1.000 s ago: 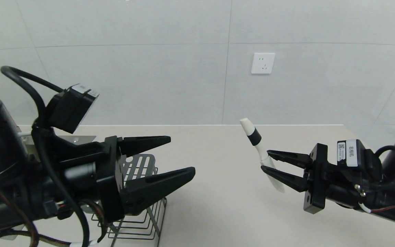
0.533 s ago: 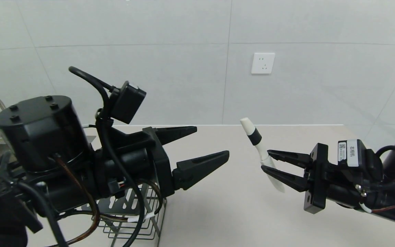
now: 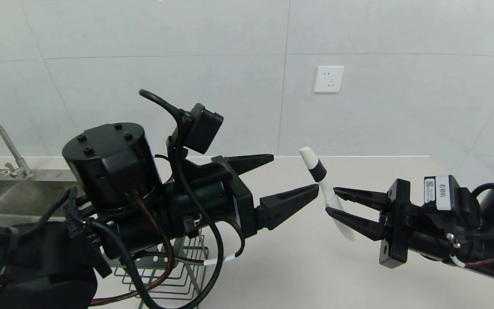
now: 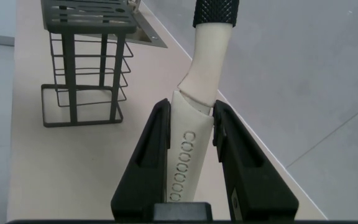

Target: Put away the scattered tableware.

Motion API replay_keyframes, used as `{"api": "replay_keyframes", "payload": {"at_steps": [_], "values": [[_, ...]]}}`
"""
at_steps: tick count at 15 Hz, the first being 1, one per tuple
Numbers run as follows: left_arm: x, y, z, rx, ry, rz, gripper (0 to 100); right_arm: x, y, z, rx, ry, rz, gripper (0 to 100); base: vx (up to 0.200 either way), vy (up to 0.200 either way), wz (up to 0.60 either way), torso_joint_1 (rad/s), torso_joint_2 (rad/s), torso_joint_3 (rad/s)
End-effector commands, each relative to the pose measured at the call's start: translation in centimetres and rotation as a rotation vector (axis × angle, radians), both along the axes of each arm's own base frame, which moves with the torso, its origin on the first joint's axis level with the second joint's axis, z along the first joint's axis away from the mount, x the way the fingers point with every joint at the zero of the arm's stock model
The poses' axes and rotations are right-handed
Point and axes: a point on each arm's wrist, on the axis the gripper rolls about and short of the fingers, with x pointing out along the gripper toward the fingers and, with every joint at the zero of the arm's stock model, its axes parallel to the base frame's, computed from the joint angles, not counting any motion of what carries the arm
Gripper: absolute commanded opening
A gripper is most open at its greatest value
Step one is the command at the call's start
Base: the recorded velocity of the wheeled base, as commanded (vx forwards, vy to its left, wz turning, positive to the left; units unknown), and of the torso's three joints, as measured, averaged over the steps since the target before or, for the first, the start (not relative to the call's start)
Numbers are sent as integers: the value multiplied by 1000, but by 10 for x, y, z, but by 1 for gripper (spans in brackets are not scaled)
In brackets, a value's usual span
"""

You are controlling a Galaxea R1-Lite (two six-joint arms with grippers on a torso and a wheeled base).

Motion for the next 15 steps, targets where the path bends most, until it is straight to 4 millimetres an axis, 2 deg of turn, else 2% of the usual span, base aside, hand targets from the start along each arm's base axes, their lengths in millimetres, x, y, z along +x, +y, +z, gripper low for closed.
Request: {"api": "replay_keyframes", "payload": {"at_steps": [1, 4, 8, 15], "values": [[6, -10, -8, 5, 6, -10, 100, 0, 0, 0, 1, -1, 2, 0, 0, 0, 0, 0, 0, 0], [15, -19, -7, -27, -24, -7, 100, 0, 0, 3, 7, -12, 1, 0, 0, 0, 0, 0, 0, 0], [28, -34, -8, -56, -50, -2, 100, 13, 7, 19, 45, -75, 1, 0, 0, 0, 0, 0, 0, 0], [37, -44, 7, -123, -110, -3, 100, 19, 10, 31, 71, -125, 3, 0, 0, 0, 0, 0, 0, 0]]}}
